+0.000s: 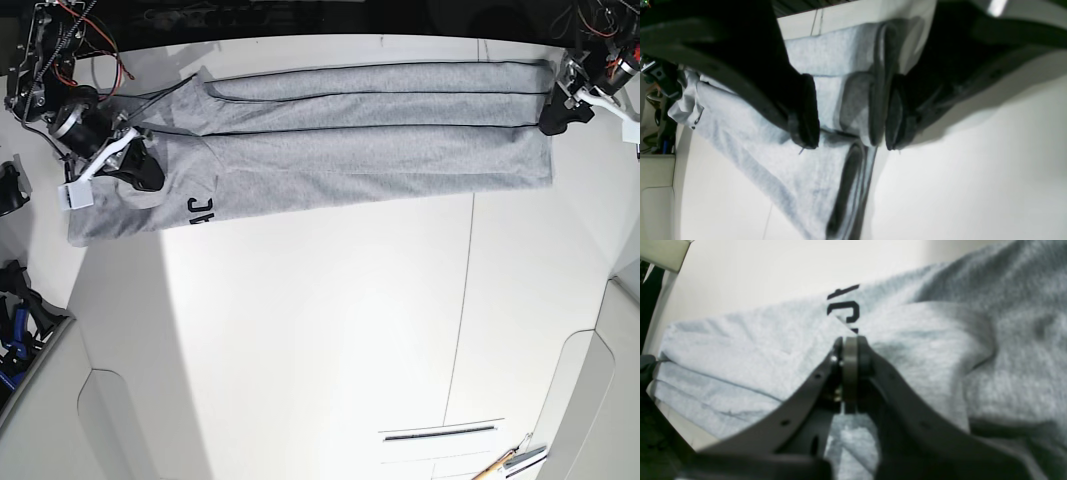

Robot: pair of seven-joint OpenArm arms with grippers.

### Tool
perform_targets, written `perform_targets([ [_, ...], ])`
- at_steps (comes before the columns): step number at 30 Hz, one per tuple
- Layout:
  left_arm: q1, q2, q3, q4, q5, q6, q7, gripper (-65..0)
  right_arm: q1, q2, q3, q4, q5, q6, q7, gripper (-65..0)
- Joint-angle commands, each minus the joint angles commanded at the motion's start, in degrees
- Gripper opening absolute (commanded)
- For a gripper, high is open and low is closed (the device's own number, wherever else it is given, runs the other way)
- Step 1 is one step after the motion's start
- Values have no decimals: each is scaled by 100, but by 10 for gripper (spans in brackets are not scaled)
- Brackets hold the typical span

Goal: Fold the T-shirt properly

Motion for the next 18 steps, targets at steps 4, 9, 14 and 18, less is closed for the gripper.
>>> perform_targets([
  [4,0,2,210,0,212,0,-96,-291,-2,-2,0,0,439,2,-389,-650],
  [9,2,0,415,2,164,0,-79,-291,0,0,0,0,533,2,-413,-650],
  [14,0,-2,728,2,90,0,-111,-302,0,0,0,0,533,2,-415,-650],
  [18,0,-4,750,0,197,0,-446,-582,0,0,0,0,535,2,-413,-650],
])
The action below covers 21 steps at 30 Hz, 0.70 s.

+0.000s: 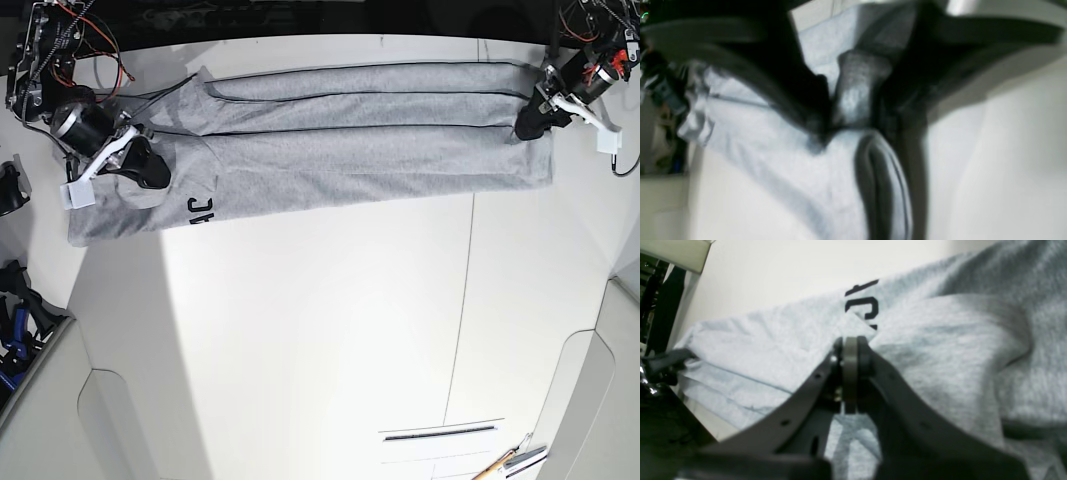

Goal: Fold the T-shirt properly

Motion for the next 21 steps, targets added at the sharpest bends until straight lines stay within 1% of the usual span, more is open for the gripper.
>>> perform_targets([
  [1,0,0,0,0,2,0,-118,-650,0,0,0,0,7,0,-2,-650],
  [4,-4,-22,0,2,0,0,-474,-650,0,0,35,4,350,4,-48,-650],
  [5,-20,-35,0,2,0,0,-498,-650,0,-2,79,24,452,20,-72,-650],
  [10,-81,-109,-4,103,15,0,-511,-650,2,0,503,240,494,17,-74,-650],
  [12,-142,-214,-4,256,234,0,-518,-650,2,2,660,289,494,20,-74,-650],
  [15,-190,-337,-4,765,717,0,-557,-650,0,2,817,289,481,17,-157,-650],
  [19,-168,-345,-4,1755,1043,0,-538,-650,-2,0,839,289,424,17,-157,-650],
  [21,-157,-334,28,2216,1137,0,-442,-650,0,0,839,289,352,17,-157,-650],
])
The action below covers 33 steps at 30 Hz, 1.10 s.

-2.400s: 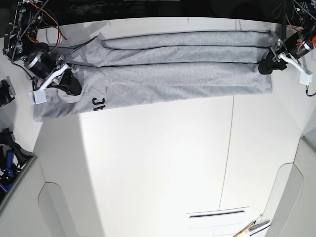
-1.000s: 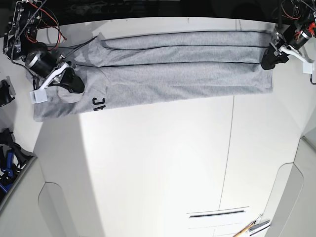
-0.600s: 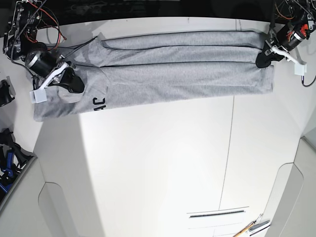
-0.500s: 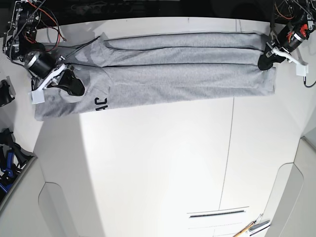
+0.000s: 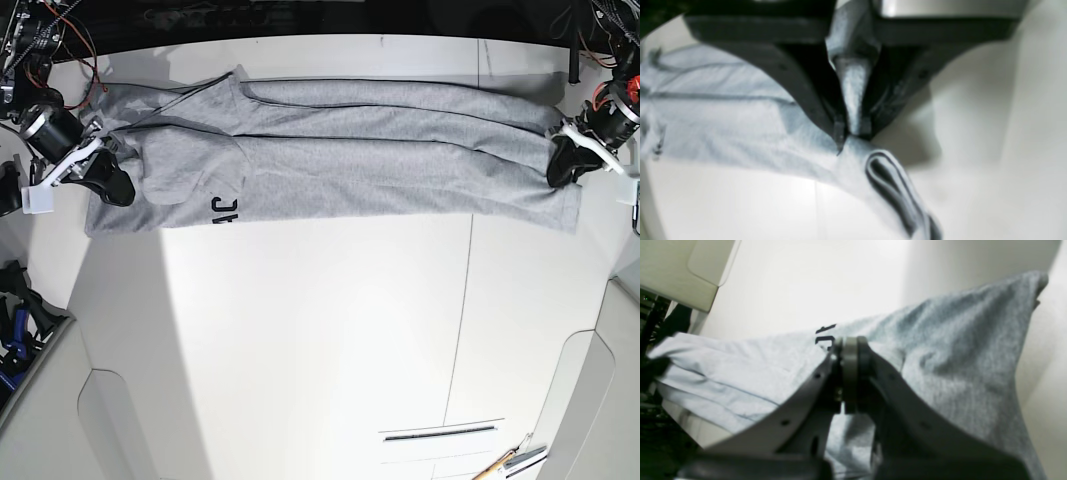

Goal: Fold the T-shirt properly

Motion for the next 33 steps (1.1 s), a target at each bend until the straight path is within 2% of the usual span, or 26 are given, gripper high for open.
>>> perform_targets([
  [3,0,2,356,643,63,0,205,-650,0,0,0,0,-13,0,7,-650],
  [4,0,2,586,848,66,38,225,-650,0,0,0,0,-15,0,9,-650],
  [5,-2,2,1067,1158,181,146,205,-650,0,0,0,0,-15,0,9,-650],
  [9,-33,7,2524,1403,1294,264,-164,-650,0,2,2,0,-122,0,9,-650],
  [13,-79,4,3845,1401,2218,677,-787,-650,0,0,2,0,-127,-2,7,-650],
  [16,-372,4,4618,1399,2734,1077,-844,-650,15,0,2,0,-122,-2,9,-650],
  [18,-485,37,4933,1370,3021,1238,-846,-650,11,0,2,0,-133,-2,4,-650],
  [24,-588,426,5095,1036,3189,1232,-1012,-640,15,0,2,0,-184,-2,7,-650],
  [26,-605,610,5095,935,3174,1168,-1014,-496,11,0,2,0,-186,-4,4,-650],
  [28,-599,756,5095,887,2933,1013,-1012,-349,15,0,2,0,-181,-4,7,-650],
  [29,-590,822,5095,885,2778,1018,-1012,-305,15,0,2,0,-181,-4,7,-650],
  [32,-590,1047,5095,885,2638,1020,-1008,-295,15,2,2,0,-293,-7,7,-650],
  [33,-590,1106,5095,885,2583,1018,-960,-295,13,7,4,0,-341,-20,9,-625],
])
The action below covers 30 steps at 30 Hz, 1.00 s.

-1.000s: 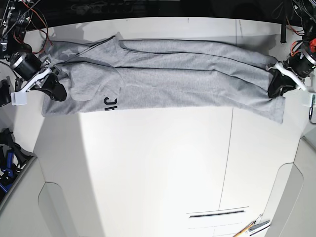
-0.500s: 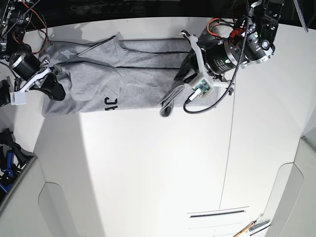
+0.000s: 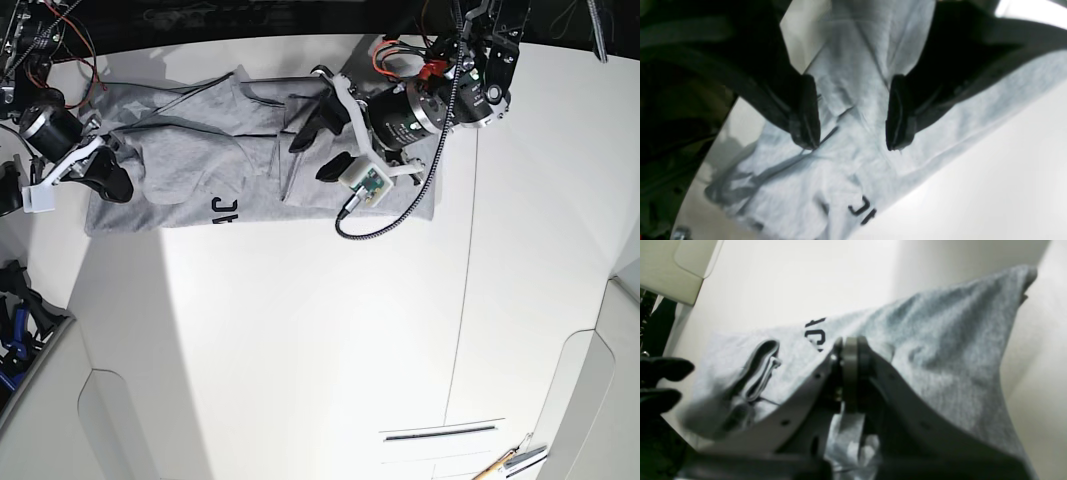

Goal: Fold the T-shirt properly

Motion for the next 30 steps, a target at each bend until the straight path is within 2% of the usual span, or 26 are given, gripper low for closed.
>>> perform_targets([
  [4,0,70,0,0,-297,-44,236,-295,2,50,205,0,-168,-2,0,-410],
  [7,0,68,-2,0,-293,-44,446,-295,7,138,656,0,-116,-72,55,-303],
  [11,0,50,-2,0,-271,-44,638,-295,2,409,1154,-2,-24,-72,57,-292],
  [15,0,57,-11,0,-282,-44,623,-295,0,651,1165,-111,-144,-68,-39,-291],
  [18,-2,57,-11,0,-280,-44,586,-295,2,741,1097,-459,-136,-44,-68,-292],
  [20,-2,57,-13,0,-278,-44,588,-295,7,850,953,-785,24,72,-125,-292],
  [23,-2,57,-13,0,-275,-44,573,-295,39,1060,551,-1198,358,109,-162,-292],
  [26,-2,59,-11,0,-245,-46,549,-295,214,1054,415,-1290,708,107,-538,-292],
  [30,0,55,-13,0,-35,-44,551,-295,361,1058,417,-1290,496,109,-566,-292],
])
